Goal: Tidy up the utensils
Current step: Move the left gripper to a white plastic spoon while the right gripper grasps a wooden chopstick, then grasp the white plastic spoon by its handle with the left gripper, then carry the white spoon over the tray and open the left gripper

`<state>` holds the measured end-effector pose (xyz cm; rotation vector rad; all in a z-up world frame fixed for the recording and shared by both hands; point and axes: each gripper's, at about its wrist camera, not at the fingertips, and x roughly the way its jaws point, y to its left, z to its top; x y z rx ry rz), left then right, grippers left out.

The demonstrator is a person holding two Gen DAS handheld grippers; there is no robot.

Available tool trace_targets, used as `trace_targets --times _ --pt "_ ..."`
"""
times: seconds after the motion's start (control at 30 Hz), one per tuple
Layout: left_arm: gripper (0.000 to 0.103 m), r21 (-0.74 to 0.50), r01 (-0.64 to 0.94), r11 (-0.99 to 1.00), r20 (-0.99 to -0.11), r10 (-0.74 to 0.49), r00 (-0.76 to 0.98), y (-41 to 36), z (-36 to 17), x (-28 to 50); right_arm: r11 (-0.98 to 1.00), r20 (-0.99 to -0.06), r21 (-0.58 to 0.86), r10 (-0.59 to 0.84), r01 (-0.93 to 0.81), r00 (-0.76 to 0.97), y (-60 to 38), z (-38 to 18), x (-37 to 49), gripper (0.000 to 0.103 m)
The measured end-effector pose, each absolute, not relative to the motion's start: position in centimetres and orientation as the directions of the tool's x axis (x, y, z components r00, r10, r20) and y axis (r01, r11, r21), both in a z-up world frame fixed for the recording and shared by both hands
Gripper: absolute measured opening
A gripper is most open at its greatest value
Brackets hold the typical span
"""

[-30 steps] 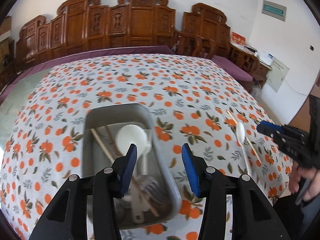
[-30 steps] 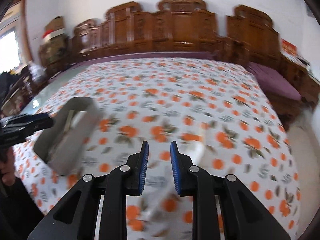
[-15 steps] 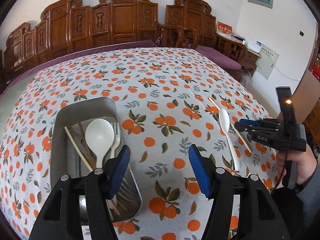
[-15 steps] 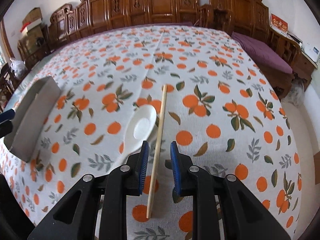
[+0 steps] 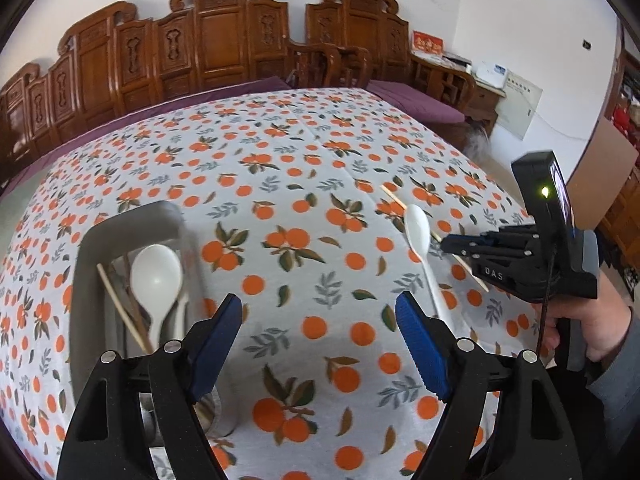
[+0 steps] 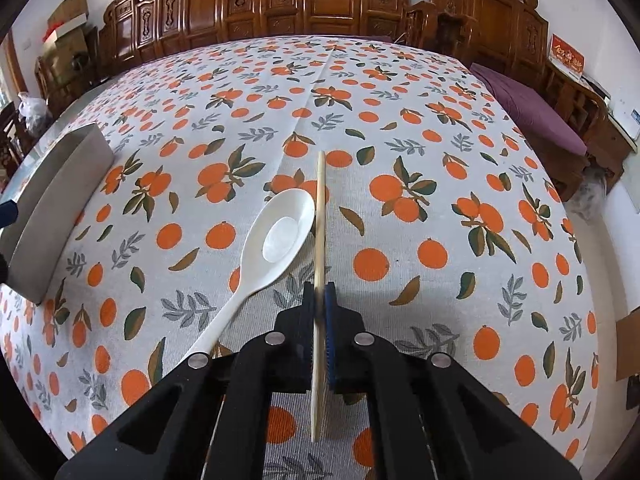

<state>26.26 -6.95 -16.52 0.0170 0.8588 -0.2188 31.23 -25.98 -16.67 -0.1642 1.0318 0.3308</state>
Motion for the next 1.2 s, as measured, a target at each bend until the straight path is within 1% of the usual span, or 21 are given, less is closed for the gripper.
trace_targets --times 0.17,0.4,0.5,0.53,0.57,0.63,0.7,0.73,0.87,1.0,1.07,1.1,1.2 --pt "0.075 -0.04 0.24 0.97 -0.773 -0.182 0.607 -9.4 -17.4 26.6 0.953 -0.848 0.046 0.196 -0.3 0.493 -27.7 -15.9 31.5 0.006" --pt "0.063 -0.047 0.282 0.958 -0.802 -0.205 0.561 -12.6 -18.9 28.1 0.963 -0.832 0.101 0.221 -0.252 0.51 -29.8 -15.3 32.0 0.006" --pt "0.06 -0.063 0.302 0.951 -0.812 -0.225 0.539 -14.1 -19.6 29.2 0.964 -0.827 0.118 0.229 -0.239 0.513 -30.4 -15.2 32.1 0.006" --pt "0.055 -0.07 0.306 0.949 -0.815 -0.231 0.532 -14.5 -19.9 29.6 0.964 -0.825 0.124 0.231 -0.235 0.515 -30.6 -15.2 32.2 0.006" --pt "0.052 -0.075 0.309 0.948 -0.818 -0.235 0.525 -14.9 -20.1 29.9 0.964 -0.824 0.128 0.234 -0.232 0.516 -30.8 -15.1 32.2 0.006" --pt "0.046 -0.09 0.315 0.945 -0.827 -0.247 0.504 -15.7 -20.8 30.6 0.964 -0.821 0.142 0.242 -0.226 0.517 -31.0 -15.1 32.2 0.006" --pt "0.043 -0.095 0.32 0.943 -0.833 -0.252 0.493 -16.4 -21.4 31.2 0.963 -0.82 0.149 0.248 -0.225 0.516 -31.1 -15.0 32.2 0.006" --pt "0.039 -0.092 0.323 0.942 -0.837 -0.249 0.488 -16.9 -21.6 31.6 0.962 -0.819 0.151 0.25 -0.226 0.516 -31.1 -15.1 32.3 0.006" --pt "0.031 -0.098 0.332 0.938 -0.848 -0.253 0.466 -18.1 -22.4 32.5 0.961 -0.814 0.165 0.26 -0.224 0.519 -31.2 -14.9 32.3 0.006" --pt "0.025 -0.072 0.338 0.938 -0.856 -0.232 0.462 -19.1 -22.9 33.1 0.96 -0.809 0.177 0.268 -0.217 0.523 -31.5 -14.8 32.3 0.006" --pt "0.017 -0.058 0.335 0.941 -0.858 -0.218 0.465 -19.2 -23.0 33.3 0.959 -0.809 0.181 0.272 -0.22 0.522 -31.4 -14.7 32.2 0.006" --pt "0.008 -0.064 0.332 0.941 -0.86 -0.221 0.461 -19.1 -23.0 33.3 0.958 -0.809 0.18 0.273 -0.223 0.521 -31.3 -14.7 32.1 0.006" --pt "0.007 -0.072 0.328 0.942 -0.867 -0.222 0.446 -18.6 -22.9 33.1 0.956 -0.808 0.18 0.279 -0.233 0.519 -30.8 -14.7 32.0 0.006"
